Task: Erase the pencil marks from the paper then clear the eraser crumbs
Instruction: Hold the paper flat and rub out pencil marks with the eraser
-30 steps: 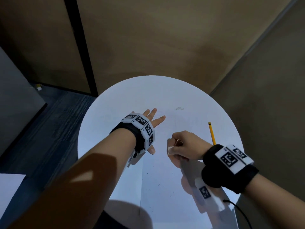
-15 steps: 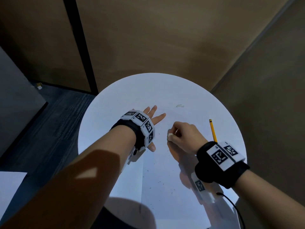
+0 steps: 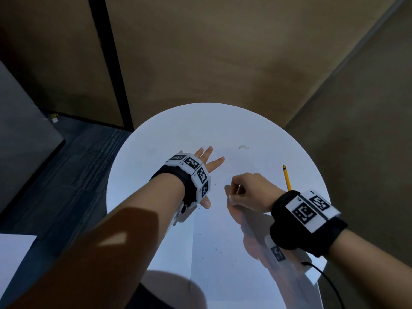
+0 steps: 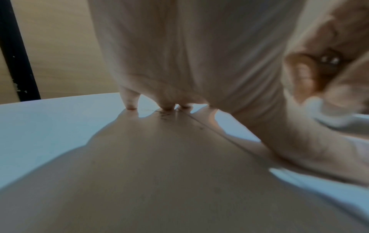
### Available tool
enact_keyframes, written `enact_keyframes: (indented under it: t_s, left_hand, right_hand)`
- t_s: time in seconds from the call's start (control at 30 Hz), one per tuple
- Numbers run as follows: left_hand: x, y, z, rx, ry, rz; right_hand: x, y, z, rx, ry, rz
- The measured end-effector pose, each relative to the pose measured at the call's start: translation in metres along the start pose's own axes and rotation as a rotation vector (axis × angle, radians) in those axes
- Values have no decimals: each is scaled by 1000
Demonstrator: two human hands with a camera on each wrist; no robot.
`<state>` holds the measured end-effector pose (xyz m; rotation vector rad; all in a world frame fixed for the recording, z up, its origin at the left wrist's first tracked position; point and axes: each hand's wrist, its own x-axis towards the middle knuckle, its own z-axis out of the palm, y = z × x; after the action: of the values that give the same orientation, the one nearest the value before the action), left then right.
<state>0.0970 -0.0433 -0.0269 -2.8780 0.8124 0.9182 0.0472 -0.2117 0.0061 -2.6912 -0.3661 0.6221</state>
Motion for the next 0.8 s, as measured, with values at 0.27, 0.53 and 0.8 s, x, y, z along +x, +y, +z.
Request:
enact_keyframes:
  t_s: [0.27, 0.53, 0.8]
  left_hand:
    - [1, -2, 3, -23, 19, 12]
    - [3, -2, 4, -27, 8, 1]
    - [4, 0, 3, -36, 4, -9]
  right_hand:
    - [-7, -3, 5, -16, -30, -2]
    - [8, -20, 26, 93, 187, -10]
    - [14, -21, 16, 62, 180, 2]
